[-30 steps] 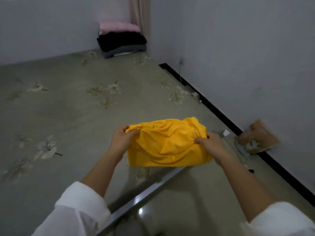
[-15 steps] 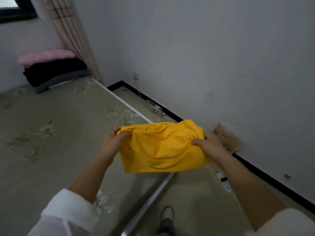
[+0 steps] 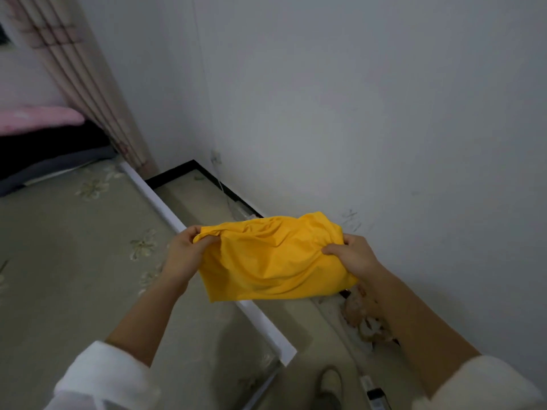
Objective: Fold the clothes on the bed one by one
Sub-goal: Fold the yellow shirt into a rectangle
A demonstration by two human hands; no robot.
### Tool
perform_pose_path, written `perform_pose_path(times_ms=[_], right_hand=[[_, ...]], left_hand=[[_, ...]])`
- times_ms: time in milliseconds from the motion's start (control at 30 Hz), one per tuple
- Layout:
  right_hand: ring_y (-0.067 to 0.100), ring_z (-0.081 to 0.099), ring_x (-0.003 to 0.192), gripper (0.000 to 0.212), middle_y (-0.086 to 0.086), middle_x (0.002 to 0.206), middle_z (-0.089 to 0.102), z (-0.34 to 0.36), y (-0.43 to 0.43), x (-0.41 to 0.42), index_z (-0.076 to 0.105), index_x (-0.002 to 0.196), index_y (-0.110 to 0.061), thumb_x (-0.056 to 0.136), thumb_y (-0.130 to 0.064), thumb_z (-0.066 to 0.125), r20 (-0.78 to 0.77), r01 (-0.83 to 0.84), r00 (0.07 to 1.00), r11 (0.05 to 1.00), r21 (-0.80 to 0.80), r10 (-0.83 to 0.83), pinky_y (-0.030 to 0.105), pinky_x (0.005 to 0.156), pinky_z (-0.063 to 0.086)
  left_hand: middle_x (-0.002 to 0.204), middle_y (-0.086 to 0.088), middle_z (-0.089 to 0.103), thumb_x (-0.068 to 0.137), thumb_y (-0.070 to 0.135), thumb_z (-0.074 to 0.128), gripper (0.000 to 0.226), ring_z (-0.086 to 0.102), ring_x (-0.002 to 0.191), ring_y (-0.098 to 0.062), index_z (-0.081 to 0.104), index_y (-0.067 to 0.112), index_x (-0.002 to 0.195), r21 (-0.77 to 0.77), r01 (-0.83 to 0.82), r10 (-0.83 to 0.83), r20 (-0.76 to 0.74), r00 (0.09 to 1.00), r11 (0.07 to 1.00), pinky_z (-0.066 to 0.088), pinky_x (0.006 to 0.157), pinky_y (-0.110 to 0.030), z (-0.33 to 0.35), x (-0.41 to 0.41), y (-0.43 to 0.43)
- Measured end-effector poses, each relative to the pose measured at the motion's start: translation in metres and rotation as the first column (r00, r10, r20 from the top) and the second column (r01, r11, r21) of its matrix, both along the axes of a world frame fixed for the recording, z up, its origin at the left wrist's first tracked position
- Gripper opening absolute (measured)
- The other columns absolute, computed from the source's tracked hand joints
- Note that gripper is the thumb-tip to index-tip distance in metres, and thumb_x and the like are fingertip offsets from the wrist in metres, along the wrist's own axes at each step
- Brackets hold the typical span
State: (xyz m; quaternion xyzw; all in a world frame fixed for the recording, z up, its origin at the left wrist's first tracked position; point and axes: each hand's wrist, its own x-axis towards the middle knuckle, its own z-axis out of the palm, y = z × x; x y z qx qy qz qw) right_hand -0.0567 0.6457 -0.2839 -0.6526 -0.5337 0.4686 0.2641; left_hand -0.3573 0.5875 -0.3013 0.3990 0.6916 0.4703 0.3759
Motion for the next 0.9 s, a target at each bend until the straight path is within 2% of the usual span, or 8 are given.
perform_pose_path(times_ms=[133,267,333,467,600,667,767,900], right_hand=[[0.024,0.061,0.084,0.013,0.01,0.093,0.066,-0.006,0.09,0.01,0.069,0.094,-0.008,0.081,-0.007,0.069,-0.034,-0.108,0.994,0.994,-0.026,0.107,0.036,0.077,0.05],[0.014,0.06,0.074,0.007,0.005,0.083,0.065,-0.007,0.176,0.015,0.068,0.088,-0.011,0.082,-0.008,0.069,-0.034,-0.228,0.973,0.973,-0.035,0.227,0.025,0.064,0.048],[0.014,0.06,0.074,0.009,0.003,0.081,0.065,-0.005,0.217,0.012,0.069,0.09,-0.01,0.081,-0.009,0.069,-0.034,-0.289,0.957,0.957,-0.039,0.287,0.028,0.067,0.048],[0.021,0.059,0.084,0.012,0.001,0.086,0.064,-0.009,0.29,-0.014,0.064,0.089,-0.019,0.082,-0.011,0.068,-0.023,-0.399,0.917,0.915,-0.059,0.399,0.032,0.075,0.047],[0.02,0.056,0.087,0.016,0.002,0.094,0.061,-0.02,0.347,-0.067,0.061,0.094,-0.02,0.082,-0.012,0.068,-0.035,-0.522,0.853,0.85,-0.067,0.521,0.033,0.079,0.045],[0.022,0.056,0.092,0.022,0.003,0.102,0.06,-0.026,0.37,-0.101,0.061,0.103,-0.021,0.083,-0.014,0.068,-0.054,-0.576,0.818,0.813,-0.083,0.573,0.033,0.08,0.044],[0.024,0.054,0.101,0.04,0.003,0.111,0.058,-0.034,0.404,-0.157,0.059,0.122,-0.018,0.082,-0.018,0.068,-0.057,-0.639,0.769,0.762,-0.101,0.637,0.034,0.084,0.043],[0.023,0.053,0.098,0.043,0.004,0.114,0.058,-0.037,0.458,-0.246,0.059,0.123,-0.015,0.081,-0.018,0.069,-0.065,-0.689,0.724,0.719,-0.089,0.686,0.035,0.082,0.043]], left_hand=[[0.09,-0.003,0.067,0.087,0.025,0.065,0.003,0.058,0.087,-0.02,0.066,0.023,0.087,0.0,-0.124,0.123,0.021,0.992,0.992,0.043,0.068,-0.031,-0.008,0.015,0.067],[0.087,-0.002,0.065,0.088,0.023,0.064,0.003,0.056,0.084,-0.018,0.064,0.024,0.085,-0.018,-0.26,0.26,0.05,0.964,0.966,0.043,0.066,-0.03,-0.01,0.032,0.12],[0.088,-0.004,0.065,0.088,0.023,0.064,0.003,0.057,0.085,-0.021,0.065,0.021,0.088,-0.033,-0.308,0.309,0.07,0.948,0.951,0.044,0.068,-0.033,-0.01,0.036,0.142],[0.094,-0.007,0.067,0.087,0.022,0.065,0.014,0.059,0.089,-0.023,0.066,0.015,0.1,-0.067,-0.402,0.406,0.077,0.91,0.913,0.046,0.072,-0.035,-0.01,0.029,0.174],[0.091,-0.004,0.066,0.088,0.023,0.065,0.005,0.059,0.088,-0.021,0.066,0.021,0.092,-0.069,-0.531,0.535,0.061,0.843,0.845,0.043,0.071,-0.034,-0.016,0.001,0.195],[0.09,-0.003,0.066,0.089,0.024,0.064,0.002,0.059,0.086,-0.02,0.065,0.022,0.089,-0.078,-0.578,0.581,0.027,0.814,0.813,0.042,0.069,-0.032,-0.016,-0.019,0.207],[0.086,-0.007,0.065,0.09,0.022,0.063,0.006,0.058,0.082,-0.021,0.064,0.018,0.086,-0.075,-0.621,0.624,0.008,0.782,0.78,0.043,0.067,-0.031,-0.015,-0.057,0.23],[0.082,-0.009,0.061,0.09,0.018,0.062,0.008,0.055,0.079,-0.022,0.064,0.01,0.087,-0.05,-0.664,0.665,0.004,0.747,0.746,0.041,0.066,-0.031,-0.009,-0.13,0.267]])
